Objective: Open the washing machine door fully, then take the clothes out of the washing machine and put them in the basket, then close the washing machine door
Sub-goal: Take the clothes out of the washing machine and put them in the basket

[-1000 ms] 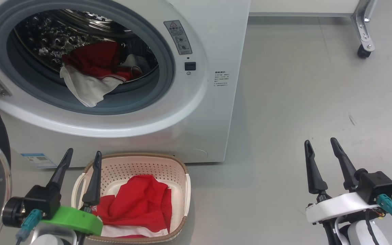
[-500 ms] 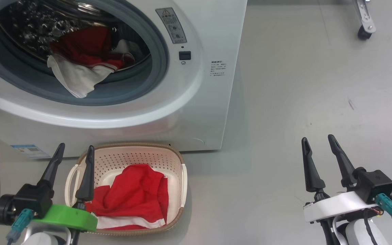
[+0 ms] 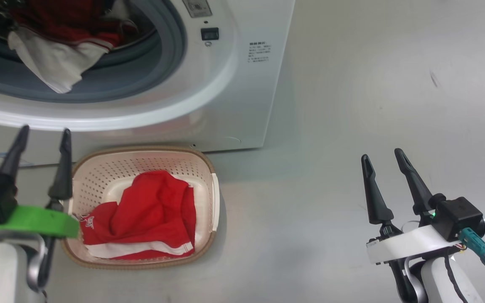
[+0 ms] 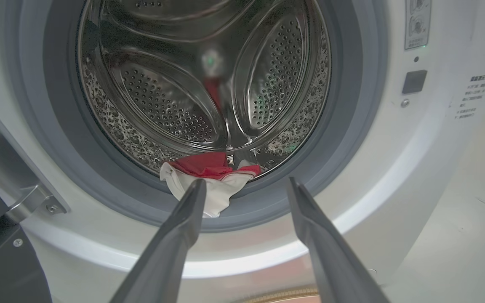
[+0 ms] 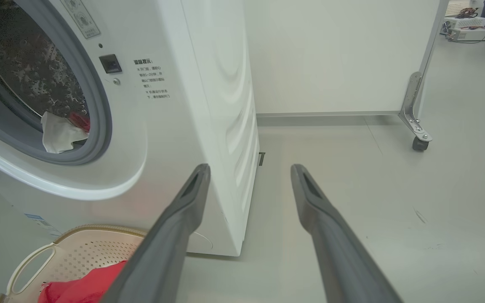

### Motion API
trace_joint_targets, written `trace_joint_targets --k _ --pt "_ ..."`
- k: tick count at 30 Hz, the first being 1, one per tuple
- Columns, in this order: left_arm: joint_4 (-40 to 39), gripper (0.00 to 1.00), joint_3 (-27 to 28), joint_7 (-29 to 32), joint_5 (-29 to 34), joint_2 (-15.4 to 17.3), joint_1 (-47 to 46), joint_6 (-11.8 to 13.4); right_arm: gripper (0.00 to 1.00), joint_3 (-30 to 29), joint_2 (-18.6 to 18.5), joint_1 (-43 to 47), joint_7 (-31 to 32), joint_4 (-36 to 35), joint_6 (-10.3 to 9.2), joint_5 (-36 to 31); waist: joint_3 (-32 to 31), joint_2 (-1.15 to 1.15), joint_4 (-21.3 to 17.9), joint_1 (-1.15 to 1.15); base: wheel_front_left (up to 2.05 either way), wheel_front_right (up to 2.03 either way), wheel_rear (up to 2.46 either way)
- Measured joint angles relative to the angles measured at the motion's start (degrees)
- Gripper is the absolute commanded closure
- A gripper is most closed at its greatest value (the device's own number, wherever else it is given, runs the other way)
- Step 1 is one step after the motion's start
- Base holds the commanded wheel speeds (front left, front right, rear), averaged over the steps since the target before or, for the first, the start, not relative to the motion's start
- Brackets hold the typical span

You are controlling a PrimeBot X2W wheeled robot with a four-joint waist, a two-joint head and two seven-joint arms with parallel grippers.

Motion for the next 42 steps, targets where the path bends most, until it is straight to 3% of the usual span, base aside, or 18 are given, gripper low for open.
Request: trace_joint_targets --k 19,32,42 --pt "10.1 0.0 2.6 19.5 2.6 12.0 -23.2 0.3 0.0 3.8 0.5 -6.0 0.0 -0.8 0.0 0.3 12.1 0.0 -8.9 0.0 0.0 0.0 0.0" --pt "19.0 0.0 1.3 29.7 6.3 16.0 -31.7 1.4 0.0 4.9 0.6 -7.8 0.0 -0.6 -0.6 3.0 16.1 0.0 -14.3 0.0 0.0 0.0 0.0" --pt "25.0 0.0 0.2 37.0 9.1 17.8 -36.4 3.4 0.0 5.4 0.7 -8.3 0.0 -0.8 -1.69 3.9 17.4 0.0 -15.3 0.0 0.0 0.0 0.0"
